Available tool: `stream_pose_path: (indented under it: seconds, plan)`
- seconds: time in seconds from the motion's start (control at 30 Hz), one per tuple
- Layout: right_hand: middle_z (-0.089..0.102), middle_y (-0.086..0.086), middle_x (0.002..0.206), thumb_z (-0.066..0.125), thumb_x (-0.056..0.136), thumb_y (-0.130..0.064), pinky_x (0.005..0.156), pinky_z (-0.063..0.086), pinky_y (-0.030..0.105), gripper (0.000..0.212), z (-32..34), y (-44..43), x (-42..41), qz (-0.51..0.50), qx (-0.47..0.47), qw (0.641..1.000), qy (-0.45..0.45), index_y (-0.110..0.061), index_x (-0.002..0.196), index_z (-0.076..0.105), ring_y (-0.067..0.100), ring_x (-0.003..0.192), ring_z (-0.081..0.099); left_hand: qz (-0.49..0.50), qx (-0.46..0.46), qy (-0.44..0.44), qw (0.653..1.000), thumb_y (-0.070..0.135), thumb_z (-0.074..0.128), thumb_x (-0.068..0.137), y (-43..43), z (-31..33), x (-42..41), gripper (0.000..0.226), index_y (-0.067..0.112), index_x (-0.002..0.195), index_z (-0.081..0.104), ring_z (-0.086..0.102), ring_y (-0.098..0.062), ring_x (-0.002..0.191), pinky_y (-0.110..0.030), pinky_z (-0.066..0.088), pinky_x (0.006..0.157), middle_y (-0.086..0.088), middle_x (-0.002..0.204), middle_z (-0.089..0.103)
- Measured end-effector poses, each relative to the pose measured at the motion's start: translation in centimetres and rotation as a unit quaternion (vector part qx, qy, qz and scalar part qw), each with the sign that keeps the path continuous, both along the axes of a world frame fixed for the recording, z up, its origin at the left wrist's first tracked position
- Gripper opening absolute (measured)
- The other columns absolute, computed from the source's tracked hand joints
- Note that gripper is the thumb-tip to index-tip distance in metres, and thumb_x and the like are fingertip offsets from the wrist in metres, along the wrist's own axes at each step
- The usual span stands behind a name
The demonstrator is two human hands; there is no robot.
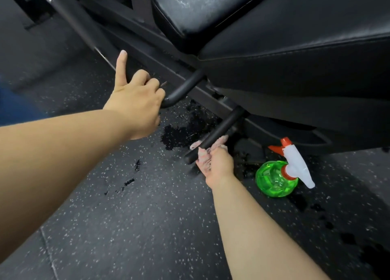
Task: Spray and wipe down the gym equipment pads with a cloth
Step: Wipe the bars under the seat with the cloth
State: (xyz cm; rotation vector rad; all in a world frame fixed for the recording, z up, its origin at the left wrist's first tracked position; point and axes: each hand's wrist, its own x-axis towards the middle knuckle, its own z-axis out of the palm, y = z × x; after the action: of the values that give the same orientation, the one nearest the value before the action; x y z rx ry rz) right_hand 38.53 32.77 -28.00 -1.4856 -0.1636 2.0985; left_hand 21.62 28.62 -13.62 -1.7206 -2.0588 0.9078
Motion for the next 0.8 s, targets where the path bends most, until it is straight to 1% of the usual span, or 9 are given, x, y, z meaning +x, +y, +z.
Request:
stream_pose_path:
  seconds: [0.1, 0.23, 0.3, 0.37, 0.43, 0.53, 0.63, 0.73, 0.8]
  plan:
    - [0.066, 0.007, 0.080, 0.025, 0.101, -0.006, 0.045, 0.028, 0.012, 0.042, 0.1, -1.8, 0.3, 0.089, -0.072, 0.991, 0.065, -0.023, 0.083, 0.059, 0.007, 0.036, 0.045, -0.006, 0.010, -0.005, 1.000, 0.041, 0.052, 0.084, 0.1, 0.0, 0.0, 0.032, 0.010, 0.089, 0.058, 0.043, -0.031, 0.107, -0.059, -0.037, 0.098, 0.001, 0.087, 0.044]
    - [0.063, 0.017, 0.087, 0.019, 0.096, -0.001, 0.037, 0.030, 0.015, 0.044, -0.4, 1.5, 0.8, -0.061, 0.011, 0.997, 0.046, -0.026, 0.094, 0.056, 0.009, 0.042, 0.042, -0.003, 0.012, -0.024, 1.000, 0.033, 0.052, 0.084, -0.1, -0.2, -0.2, 0.022, 0.011, 0.086, 0.055, 0.042, -0.029, 0.106, -0.059, -0.037, 0.098, 0.002, 0.085, 0.043]
    - [0.063, 0.020, 0.090, 0.018, 0.090, 0.004, 0.045, 0.043, 0.020, 0.043, -0.2, 3.4, 0.7, -0.083, 0.052, 0.994, 0.049, -0.023, 0.094, 0.052, 0.016, 0.050, 0.057, -0.006, 0.018, -0.027, 0.999, 0.032, 0.053, 0.083, -0.1, -0.4, -0.2, 0.022, 0.010, 0.085, 0.055, 0.043, -0.029, 0.105, -0.059, -0.037, 0.098, 0.002, 0.084, 0.043]
    - [0.070, 0.019, 0.088, 0.020, 0.091, 0.002, 0.068, 0.056, 0.031, 0.044, 0.3, 3.6, 0.4, -0.046, 0.047, 0.994, 0.092, -0.012, 0.110, 0.057, 0.023, 0.066, 0.070, -0.016, 0.035, -0.015, 0.999, 0.034, 0.054, 0.082, 0.1, -0.4, -0.3, 0.024, 0.010, 0.085, 0.056, 0.043, -0.030, 0.105, -0.058, -0.036, 0.099, 0.002, 0.083, 0.043]
    - [0.071, 0.015, 0.090, 0.024, 0.092, 0.000, 0.087, 0.053, 0.041, 0.044, 0.3, 2.8, 0.0, -0.037, 0.014, 0.991, 0.124, -0.010, 0.113, 0.061, 0.025, 0.079, 0.071, -0.015, 0.035, -0.017, 0.999, 0.035, 0.054, 0.081, 0.0, -0.4, -0.2, 0.025, 0.010, 0.085, 0.058, 0.043, -0.030, 0.104, -0.058, -0.035, 0.100, 0.002, 0.083, 0.043]
    - [0.065, 0.012, 0.088, 0.026, 0.089, 0.002, 0.103, 0.044, 0.048, 0.041, -0.6, 2.2, 0.3, -0.049, -0.039, 0.991, 0.122, -0.018, 0.094, 0.061, 0.025, 0.086, 0.061, -0.019, 0.043, -0.018, 0.999, 0.036, 0.053, 0.080, 0.0, -0.5, -0.2, 0.028, 0.010, 0.087, 0.059, 0.043, -0.030, 0.105, -0.058, -0.034, 0.100, 0.002, 0.084, 0.045]
    - [0.067, 0.019, 0.116, 0.021, 0.081, 0.008, 0.083, 0.054, 0.043, 0.057, -1.0, 2.2, 0.9, 0.014, -0.036, 0.990, 0.134, -0.014, 0.115, 0.061, 0.034, 0.112, 0.064, -0.019, 0.053, -0.019, 0.998, 0.036, 0.053, 0.080, 0.0, -0.5, -0.1, 0.032, 0.007, 0.089, 0.061, 0.042, -0.032, 0.105, -0.057, -0.033, 0.102, 0.000, 0.084, 0.046]
    - [0.068, 0.018, 0.102, 0.025, 0.091, 0.004, 0.089, 0.056, 0.034, 0.042, -0.7, 1.6, 1.8, 0.148, -0.048, 0.980, 0.127, -0.010, 0.097, 0.063, 0.029, 0.090, 0.071, -0.021, 0.068, -0.020, 0.997, 0.035, 0.055, 0.079, 0.1, -0.6, -0.1, 0.034, 0.004, 0.089, 0.062, 0.042, -0.034, 0.106, -0.060, -0.026, 0.105, -0.001, 0.084, 0.046]
    - [0.072, 0.019, 0.101, 0.026, 0.096, -0.007, 0.055, 0.050, 0.013, 0.041, 0.9, 1.2, 2.3, 0.240, -0.044, 0.968, 0.062, -0.005, 0.102, 0.066, 0.023, 0.083, 0.072, -0.022, 0.077, -0.025, 0.996, 0.035, 0.055, 0.078, 0.1, -0.8, -0.1, 0.035, 0.003, 0.090, 0.062, 0.042, -0.034, 0.107, -0.061, -0.021, 0.106, -0.001, 0.084, 0.047]
